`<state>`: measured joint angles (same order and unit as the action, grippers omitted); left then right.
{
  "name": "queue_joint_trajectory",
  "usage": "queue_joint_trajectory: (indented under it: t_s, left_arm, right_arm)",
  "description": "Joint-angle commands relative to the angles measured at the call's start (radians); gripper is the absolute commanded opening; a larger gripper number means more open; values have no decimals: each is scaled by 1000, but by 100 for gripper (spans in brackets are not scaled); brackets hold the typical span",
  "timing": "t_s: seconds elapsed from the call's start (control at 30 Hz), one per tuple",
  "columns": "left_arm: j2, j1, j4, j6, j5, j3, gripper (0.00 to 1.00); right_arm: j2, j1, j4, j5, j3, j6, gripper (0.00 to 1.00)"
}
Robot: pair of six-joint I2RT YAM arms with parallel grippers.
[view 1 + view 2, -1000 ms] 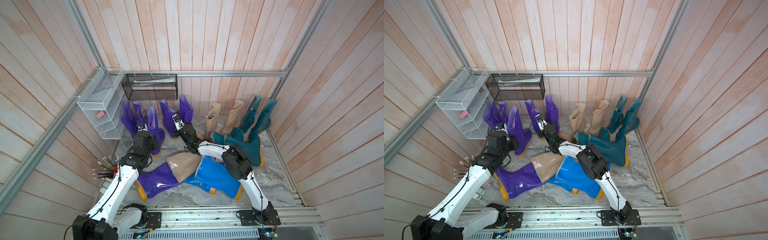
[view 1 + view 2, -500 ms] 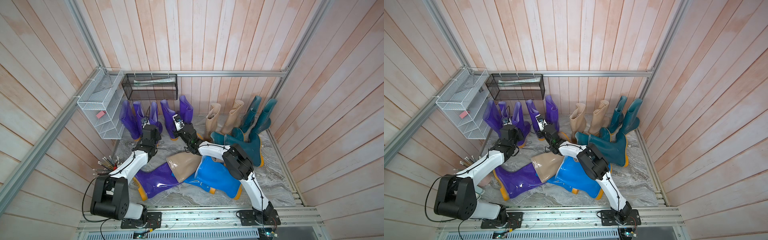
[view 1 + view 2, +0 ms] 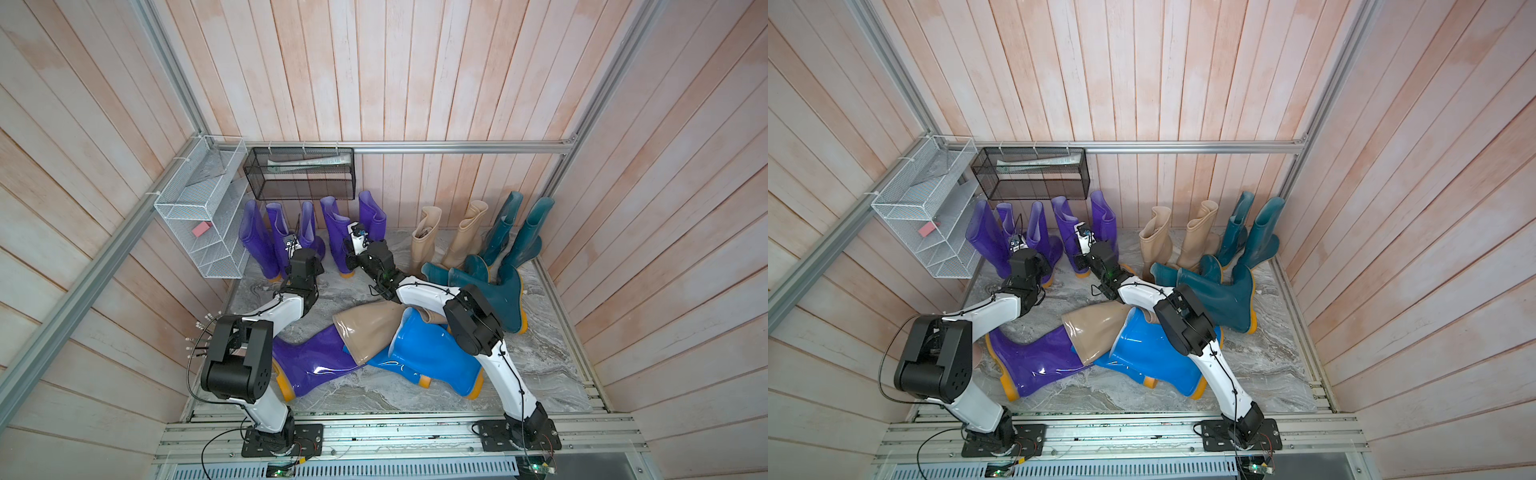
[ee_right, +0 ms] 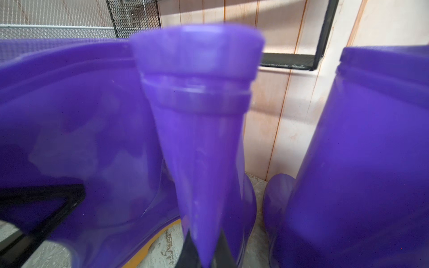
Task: Match and arrange rain boots in pairs
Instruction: Move the rain boot to the center of the board.
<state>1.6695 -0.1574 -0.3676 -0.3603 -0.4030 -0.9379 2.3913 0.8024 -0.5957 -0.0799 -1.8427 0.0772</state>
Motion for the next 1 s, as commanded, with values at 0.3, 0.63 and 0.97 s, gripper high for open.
queue_joint_trajectory:
  t_s: [0.3,0.63,0.97]
  left_arm:
    - [67,1,-293,-147,-27,-39,0]
    - [121,5,-331,-156,45,-57,0]
    - [-47,16,-270,-97,170,33,73]
  right_arm:
    - [104,-25,93,102,-213,98,0]
    - [99,-42,23,218,-187,248,0]
    - [-74,-49,2,102,66,239,47]
